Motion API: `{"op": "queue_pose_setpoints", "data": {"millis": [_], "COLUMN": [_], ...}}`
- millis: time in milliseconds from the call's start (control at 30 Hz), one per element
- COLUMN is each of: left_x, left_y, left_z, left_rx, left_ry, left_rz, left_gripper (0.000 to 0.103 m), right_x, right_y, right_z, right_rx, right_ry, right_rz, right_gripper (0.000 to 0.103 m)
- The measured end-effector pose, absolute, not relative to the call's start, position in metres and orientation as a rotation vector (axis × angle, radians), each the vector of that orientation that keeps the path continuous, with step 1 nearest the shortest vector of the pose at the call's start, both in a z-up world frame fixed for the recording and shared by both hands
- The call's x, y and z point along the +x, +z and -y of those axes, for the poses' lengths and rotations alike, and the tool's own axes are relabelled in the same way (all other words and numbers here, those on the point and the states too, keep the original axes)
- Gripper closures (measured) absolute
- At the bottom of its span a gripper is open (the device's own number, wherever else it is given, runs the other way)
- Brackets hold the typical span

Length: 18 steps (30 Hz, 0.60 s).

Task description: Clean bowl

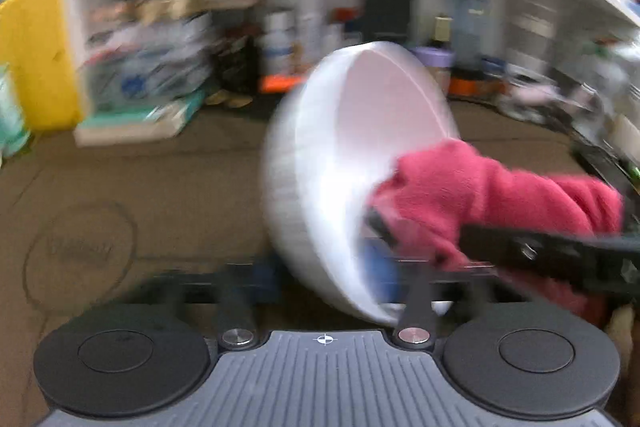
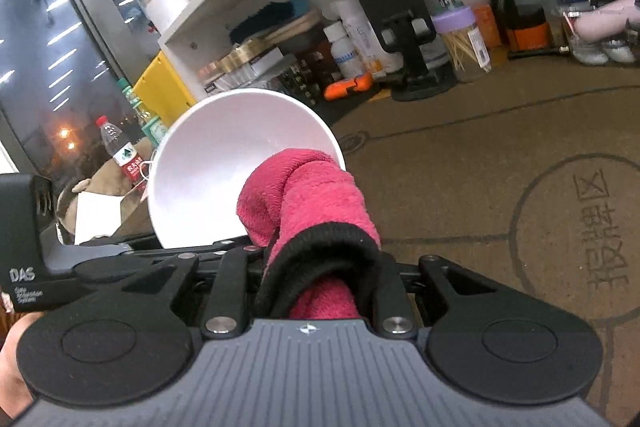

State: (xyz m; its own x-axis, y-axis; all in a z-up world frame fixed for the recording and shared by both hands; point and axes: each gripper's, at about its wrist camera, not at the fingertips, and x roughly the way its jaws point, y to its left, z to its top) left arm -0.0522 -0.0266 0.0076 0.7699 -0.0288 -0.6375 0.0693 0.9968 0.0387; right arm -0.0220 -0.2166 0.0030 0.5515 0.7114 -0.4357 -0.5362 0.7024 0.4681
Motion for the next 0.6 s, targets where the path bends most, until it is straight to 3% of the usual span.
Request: {"op": "queue_pose_setpoints", "data": {"millis": [67,333,500,600], "left_x": [-0.059,-0.077,-0.07,-0.062], "left_y": [0.01,0.02,0.02,0.022], "left_z": [0.026,0.037,0.033,0.024], "left_rx": [0.118,0.278,0.294,0.343], "left_ry": [-0.104,-0.24,-0.287,-0.322], "left_rz": [-0.683,-0.748,-0.775,-0.776], "left_gripper": [0.073,0.07,0.069,0.067], "right_x": [-0.03,-0.062,-0.087,-0.082], "right_y": [0.009,0.037,0.046,0.049], "right_z": [0.207,0.154,0.139,0.154], "right_rx": [0.182,-0.24,-0.338,-0.26], "right_ry": [0.727,0.68,0.835,1.028], "right_rz": [-0.605,-0.349,-0.19,-0.221], "right_gripper": [0.081,0.081,0.081,0.082]}}
